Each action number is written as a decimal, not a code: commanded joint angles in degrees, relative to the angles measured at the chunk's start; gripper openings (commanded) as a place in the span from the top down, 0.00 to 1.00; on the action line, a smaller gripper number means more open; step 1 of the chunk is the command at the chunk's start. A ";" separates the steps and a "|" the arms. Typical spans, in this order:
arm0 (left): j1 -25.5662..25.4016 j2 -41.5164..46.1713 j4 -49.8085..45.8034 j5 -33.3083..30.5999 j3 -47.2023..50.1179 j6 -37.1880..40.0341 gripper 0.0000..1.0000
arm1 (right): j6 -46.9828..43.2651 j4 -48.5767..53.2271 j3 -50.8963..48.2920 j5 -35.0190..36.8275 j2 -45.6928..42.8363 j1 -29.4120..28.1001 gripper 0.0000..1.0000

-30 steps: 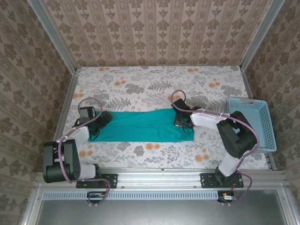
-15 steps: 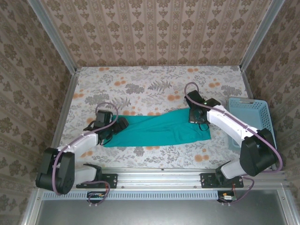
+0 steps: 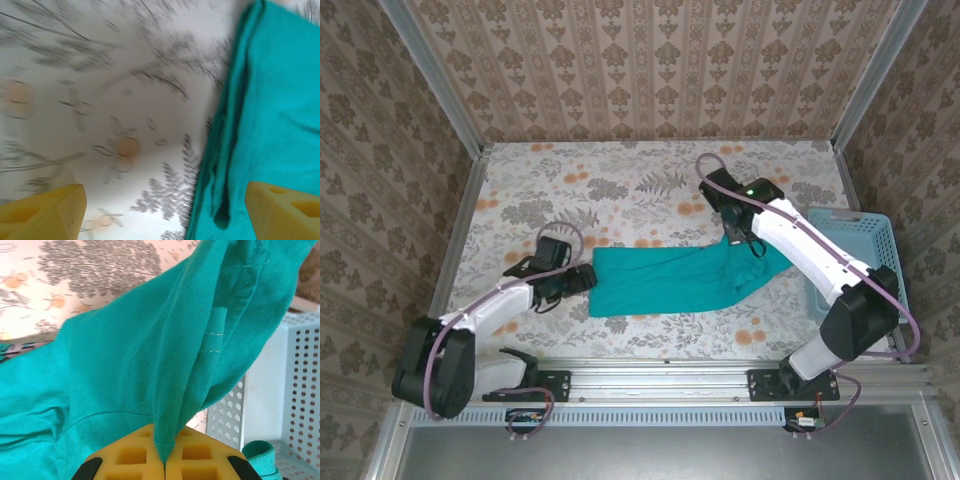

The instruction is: Fold the inside-out t-shirt

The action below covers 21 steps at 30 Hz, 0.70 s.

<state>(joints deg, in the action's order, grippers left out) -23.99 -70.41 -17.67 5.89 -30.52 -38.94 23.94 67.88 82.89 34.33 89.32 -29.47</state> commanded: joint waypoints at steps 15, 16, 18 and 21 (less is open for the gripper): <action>-10.36 -4.14 20.27 3.73 7.22 -6.95 0.36 | 6.70 -15.20 6.35 -24.76 12.58 -14.43 1.00; -10.54 -4.05 21.23 4.09 7.87 -7.19 0.37 | 7.93 -16.94 6.31 -26.30 13.47 -14.72 1.00; -10.88 -4.03 22.65 4.55 8.74 -7.46 0.39 | 9.48 -19.72 6.59 -28.72 15.12 -15.22 1.00; -11.59 -3.60 24.04 4.50 9.76 -7.81 0.41 | 10.63 -21.55 8.39 -30.83 17.78 -16.17 1.00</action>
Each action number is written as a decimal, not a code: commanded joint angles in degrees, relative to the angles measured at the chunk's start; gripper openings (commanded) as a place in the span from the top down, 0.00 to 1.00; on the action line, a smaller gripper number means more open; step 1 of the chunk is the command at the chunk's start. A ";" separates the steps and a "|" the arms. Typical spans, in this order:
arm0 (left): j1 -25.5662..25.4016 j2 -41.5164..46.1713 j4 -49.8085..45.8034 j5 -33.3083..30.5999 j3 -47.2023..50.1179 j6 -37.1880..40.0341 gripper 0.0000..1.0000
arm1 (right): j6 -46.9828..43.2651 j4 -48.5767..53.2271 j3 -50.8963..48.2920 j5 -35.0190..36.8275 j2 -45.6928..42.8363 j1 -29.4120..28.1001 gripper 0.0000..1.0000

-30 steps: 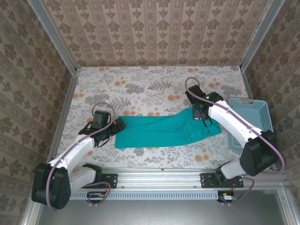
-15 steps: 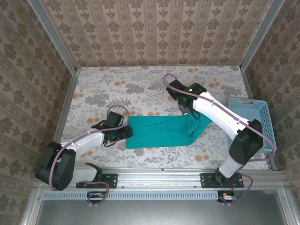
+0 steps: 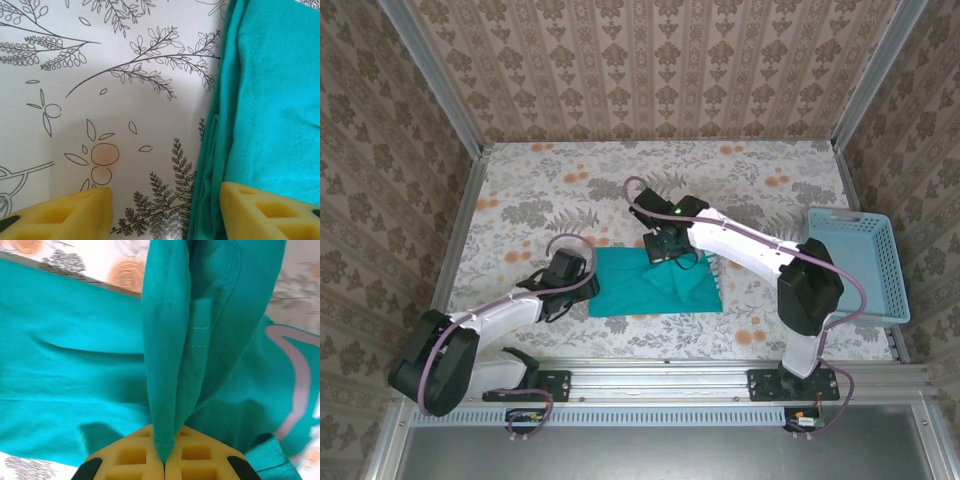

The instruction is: Fold the inside-out t-shirt

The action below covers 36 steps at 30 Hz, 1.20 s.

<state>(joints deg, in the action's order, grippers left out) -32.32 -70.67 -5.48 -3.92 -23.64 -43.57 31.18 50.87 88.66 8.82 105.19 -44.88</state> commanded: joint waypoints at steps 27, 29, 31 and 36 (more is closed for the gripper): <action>-6.03 -2.27 16.37 12.98 6.13 -3.45 0.52 | 11.19 -10.66 12.85 -12.16 12.08 -4.95 0.97; -6.15 -2.10 16.62 12.92 6.41 -3.62 0.53 | 11.82 -11.24 12.87 -12.58 12.46 -4.95 0.97; -6.18 -1.89 16.71 12.85 6.59 -3.71 0.54 | 12.36 -11.84 12.83 -12.94 12.68 -4.95 0.97; -6.22 -1.40 17.43 12.54 7.28 -3.97 0.56 | 13.97 -13.66 12.78 -14.34 13.40 -5.13 0.95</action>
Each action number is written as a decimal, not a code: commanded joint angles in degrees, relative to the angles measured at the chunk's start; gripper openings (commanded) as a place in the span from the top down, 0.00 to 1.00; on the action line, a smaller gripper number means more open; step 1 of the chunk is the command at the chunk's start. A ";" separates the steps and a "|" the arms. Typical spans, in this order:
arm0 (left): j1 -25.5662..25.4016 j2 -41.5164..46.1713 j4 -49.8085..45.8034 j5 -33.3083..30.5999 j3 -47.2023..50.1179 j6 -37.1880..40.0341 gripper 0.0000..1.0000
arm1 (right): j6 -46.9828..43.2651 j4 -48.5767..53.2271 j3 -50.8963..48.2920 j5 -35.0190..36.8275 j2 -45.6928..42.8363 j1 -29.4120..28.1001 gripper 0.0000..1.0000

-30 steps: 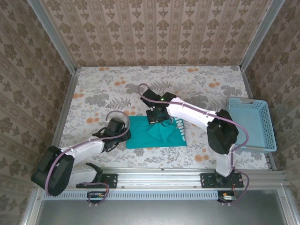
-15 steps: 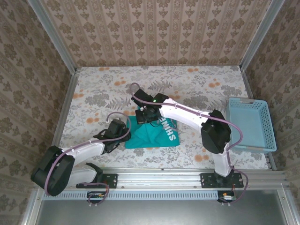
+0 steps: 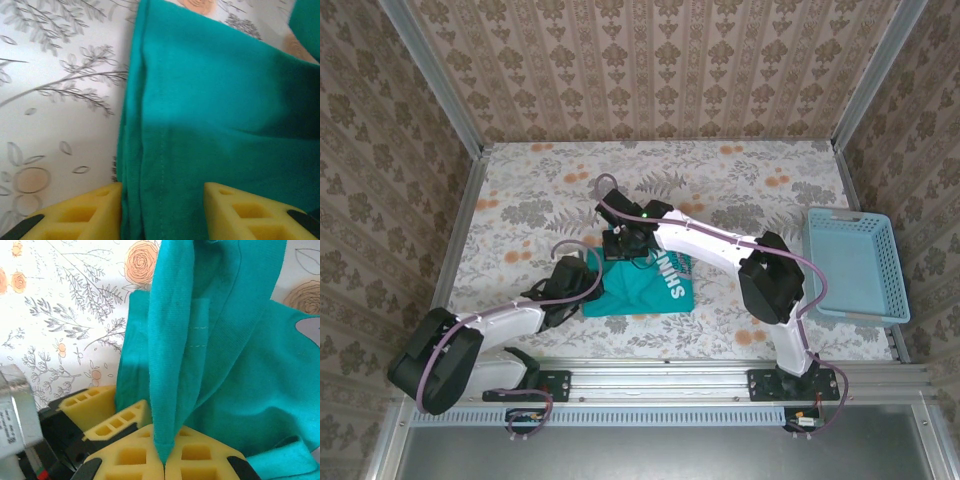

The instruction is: Fold the inside-out t-shirt

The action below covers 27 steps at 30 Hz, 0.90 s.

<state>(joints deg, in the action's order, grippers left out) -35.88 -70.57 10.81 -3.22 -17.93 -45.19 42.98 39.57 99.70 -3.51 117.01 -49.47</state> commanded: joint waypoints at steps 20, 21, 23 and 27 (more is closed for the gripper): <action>-1.12 8.15 -7.18 5.96 4.05 -4.01 0.58 | 5.93 -7.34 -2.60 -3.18 -0.92 -0.69 0.84; -0.57 9.39 -9.51 4.82 3.96 -4.24 0.54 | 5.88 -7.50 -2.76 -3.63 -0.86 -0.79 0.80; 0.96 12.82 -14.16 2.88 4.12 -5.00 0.51 | 5.51 -7.17 -2.53 -4.07 -0.97 -0.93 0.69; 3.45 23.95 -27.31 -3.34 4.14 -7.08 0.46 | 2.50 -4.00 -1.83 -1.74 -4.33 -1.12 0.52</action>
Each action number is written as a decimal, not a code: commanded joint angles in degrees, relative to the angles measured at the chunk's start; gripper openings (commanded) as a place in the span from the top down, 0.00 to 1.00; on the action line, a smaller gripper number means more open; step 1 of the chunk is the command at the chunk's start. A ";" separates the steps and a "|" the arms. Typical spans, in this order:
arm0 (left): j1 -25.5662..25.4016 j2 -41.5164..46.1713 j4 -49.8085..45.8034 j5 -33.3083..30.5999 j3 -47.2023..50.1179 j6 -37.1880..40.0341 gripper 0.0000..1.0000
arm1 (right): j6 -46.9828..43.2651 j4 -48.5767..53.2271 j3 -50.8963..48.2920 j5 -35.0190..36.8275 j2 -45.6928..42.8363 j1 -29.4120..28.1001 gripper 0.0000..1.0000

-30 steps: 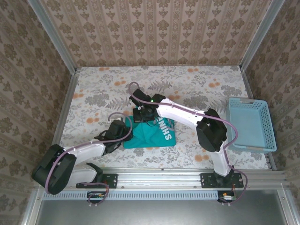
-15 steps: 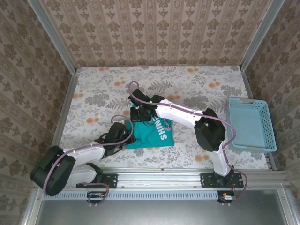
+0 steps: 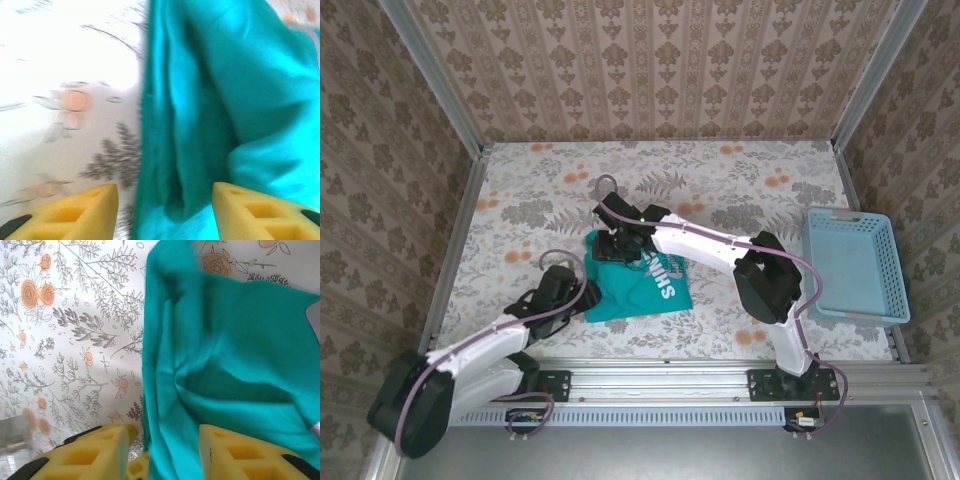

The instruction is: Fold the inside-out t-shirt

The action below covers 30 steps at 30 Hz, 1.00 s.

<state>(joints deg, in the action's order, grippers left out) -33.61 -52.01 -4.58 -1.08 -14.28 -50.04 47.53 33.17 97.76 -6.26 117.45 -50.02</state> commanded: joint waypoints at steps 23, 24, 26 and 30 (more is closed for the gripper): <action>-21.41 -36.32 -34.32 -24.36 -49.79 6.23 0.19 | -5.53 -1.63 -39.57 18.36 -36.63 15.58 0.41; -21.27 -38.91 -34.80 -24.84 -51.26 6.40 0.19 | -5.39 -2.03 -40.93 18.43 -37.28 16.07 0.40; -20.71 -42.78 -36.29 -25.04 -53.32 5.98 0.20 | -5.55 -2.22 -42.52 18.43 -40.51 16.66 0.38; -20.16 -44.23 -36.60 -26.18 -51.26 4.47 0.38 | -6.29 -2.23 -43.53 18.56 -41.98 17.21 0.35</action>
<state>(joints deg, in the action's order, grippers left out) -54.24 -97.30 -36.95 -23.79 -66.11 -45.04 41.10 32.51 55.37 10.68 76.40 -33.17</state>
